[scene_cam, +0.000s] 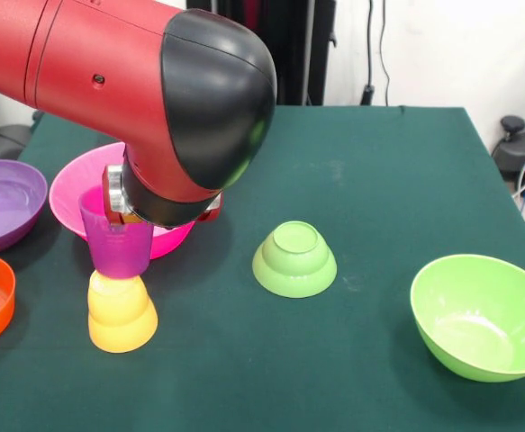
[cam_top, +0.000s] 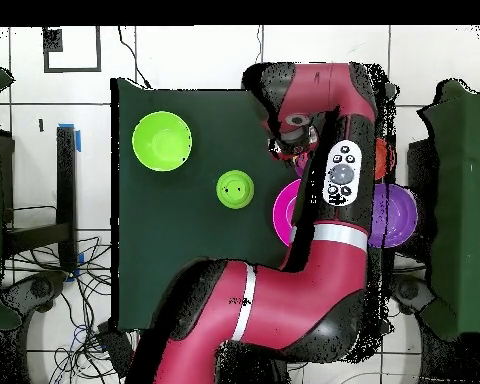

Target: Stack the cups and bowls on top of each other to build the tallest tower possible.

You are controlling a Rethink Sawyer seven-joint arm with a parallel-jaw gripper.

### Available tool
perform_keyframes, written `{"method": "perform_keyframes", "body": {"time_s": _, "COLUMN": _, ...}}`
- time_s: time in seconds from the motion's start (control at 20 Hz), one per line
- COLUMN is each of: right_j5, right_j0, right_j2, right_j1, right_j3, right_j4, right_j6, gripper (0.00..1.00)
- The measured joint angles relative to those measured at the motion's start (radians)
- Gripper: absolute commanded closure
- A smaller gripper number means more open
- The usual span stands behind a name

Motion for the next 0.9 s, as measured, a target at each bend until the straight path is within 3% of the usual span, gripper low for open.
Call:
{"method": "perform_keyframes", "body": {"time_s": 0.3, "right_j5": -0.002, "right_j0": 0.0, "right_j2": -0.003, "right_j1": 0.0, "right_j3": 0.0, "right_j4": 0.003, "right_j6": 0.0, "gripper": 0.0}}
{"method": "perform_keyframes", "body": {"time_s": 0.35, "right_j5": -0.012, "right_j0": 0.0, "right_j2": -0.004, "right_j1": 0.0, "right_j3": 0.0, "right_j4": 0.004, "right_j6": 0.0, "gripper": 1.0}}
{"method": "perform_keyframes", "body": {"time_s": 0.9, "right_j5": -0.053, "right_j0": 0.0, "right_j2": -0.012, "right_j1": -0.001, "right_j3": 0.0, "right_j4": 0.011, "right_j6": 0.0, "gripper": 1.0}}
